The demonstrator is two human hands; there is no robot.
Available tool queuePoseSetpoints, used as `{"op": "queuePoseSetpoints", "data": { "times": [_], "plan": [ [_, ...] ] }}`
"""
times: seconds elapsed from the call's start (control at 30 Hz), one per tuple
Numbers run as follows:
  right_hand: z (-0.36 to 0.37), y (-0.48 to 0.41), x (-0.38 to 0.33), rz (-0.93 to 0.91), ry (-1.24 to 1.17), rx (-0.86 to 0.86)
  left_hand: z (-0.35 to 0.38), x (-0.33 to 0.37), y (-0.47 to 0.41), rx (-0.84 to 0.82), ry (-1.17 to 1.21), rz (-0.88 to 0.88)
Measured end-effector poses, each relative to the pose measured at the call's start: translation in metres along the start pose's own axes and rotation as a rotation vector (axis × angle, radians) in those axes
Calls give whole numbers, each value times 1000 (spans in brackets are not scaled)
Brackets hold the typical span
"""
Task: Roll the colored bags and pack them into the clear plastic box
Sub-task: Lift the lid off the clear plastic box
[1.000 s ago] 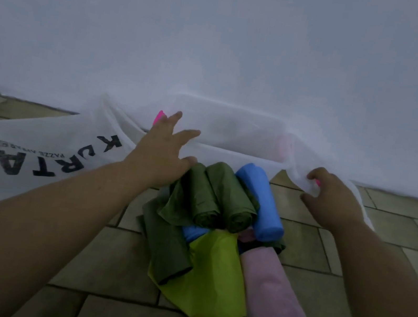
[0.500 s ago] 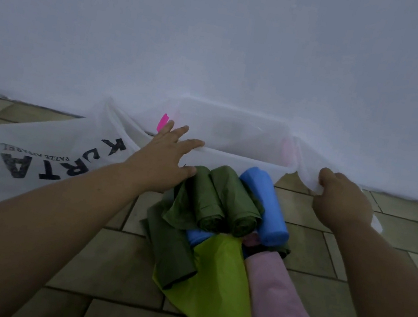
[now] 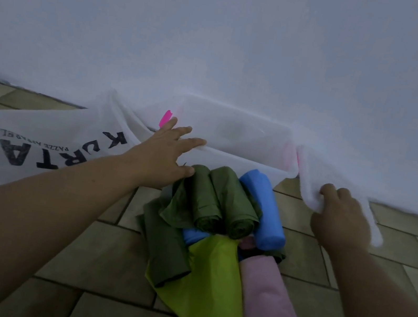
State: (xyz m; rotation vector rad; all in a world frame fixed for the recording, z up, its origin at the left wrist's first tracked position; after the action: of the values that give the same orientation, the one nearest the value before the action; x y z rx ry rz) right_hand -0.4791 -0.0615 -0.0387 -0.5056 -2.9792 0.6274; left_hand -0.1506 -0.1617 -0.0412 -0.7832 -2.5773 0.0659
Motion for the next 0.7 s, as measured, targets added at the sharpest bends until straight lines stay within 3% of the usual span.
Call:
{"op": "queuePoseSetpoints", "data": {
  "times": [0.17, 0.27, 0.47, 0.7],
  "plan": [
    [19, 0, -1, 79, 134, -134, 0, -5, -1, 23, 5, 26],
    [35, 0, -11, 0, 197, -240, 0, -4, -1, 36, 15, 31],
    [65, 9, -43, -121, 106, -346, 1, -4, -2, 15, 19, 9],
    [69, 3, -39, -32, -56, -627, -17, 6, 6, -94, 68, -28]
  ]
}}
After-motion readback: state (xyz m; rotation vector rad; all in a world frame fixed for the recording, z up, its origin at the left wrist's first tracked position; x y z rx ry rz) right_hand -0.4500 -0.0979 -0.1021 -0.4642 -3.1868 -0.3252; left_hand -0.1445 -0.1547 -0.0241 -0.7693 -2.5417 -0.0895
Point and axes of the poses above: each hand's wrist, its own y-axis away from the middle knuckle, its own z-axis out of the palm, x = y × z, the point moved 10 cm from there along -y, towards the middle knuckle, and after that the axes turned 2 degrees about x, right-handed, at the moved point
